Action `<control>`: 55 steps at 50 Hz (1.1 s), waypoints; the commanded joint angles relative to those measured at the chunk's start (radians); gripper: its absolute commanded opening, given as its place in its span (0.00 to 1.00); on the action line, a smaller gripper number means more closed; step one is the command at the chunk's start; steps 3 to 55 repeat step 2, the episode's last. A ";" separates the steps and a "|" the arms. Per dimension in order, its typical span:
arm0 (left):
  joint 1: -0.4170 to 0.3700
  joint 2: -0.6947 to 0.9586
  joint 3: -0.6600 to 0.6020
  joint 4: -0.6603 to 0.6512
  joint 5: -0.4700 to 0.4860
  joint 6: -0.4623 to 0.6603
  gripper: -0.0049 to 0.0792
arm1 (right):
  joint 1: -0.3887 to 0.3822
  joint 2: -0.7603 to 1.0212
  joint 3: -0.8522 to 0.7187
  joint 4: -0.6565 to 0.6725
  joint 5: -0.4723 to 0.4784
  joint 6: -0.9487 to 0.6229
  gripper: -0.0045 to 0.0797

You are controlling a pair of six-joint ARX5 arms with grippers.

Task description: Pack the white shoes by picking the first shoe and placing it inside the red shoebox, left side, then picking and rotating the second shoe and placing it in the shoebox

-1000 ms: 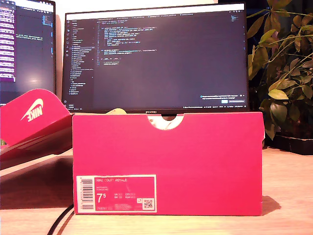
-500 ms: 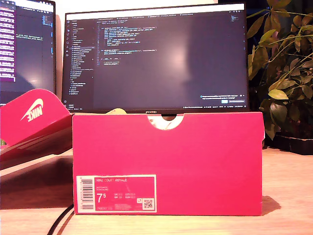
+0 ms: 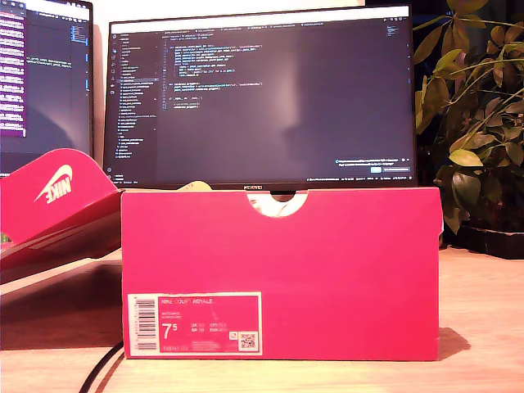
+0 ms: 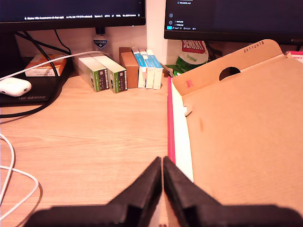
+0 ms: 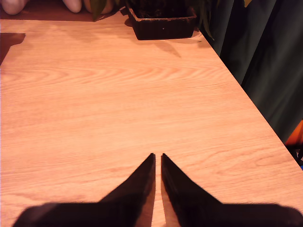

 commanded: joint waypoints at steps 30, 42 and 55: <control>0.002 -0.002 -0.031 -0.014 0.003 0.001 0.04 | -0.005 -0.006 -0.015 0.010 0.001 -0.001 0.04; 0.002 -0.002 -0.031 -0.014 0.003 0.001 0.04 | -0.005 -0.006 -0.015 0.010 0.001 -0.001 0.04; 0.002 -0.002 -0.031 -0.014 0.003 0.001 0.04 | -0.005 -0.006 -0.015 0.010 0.001 -0.001 0.04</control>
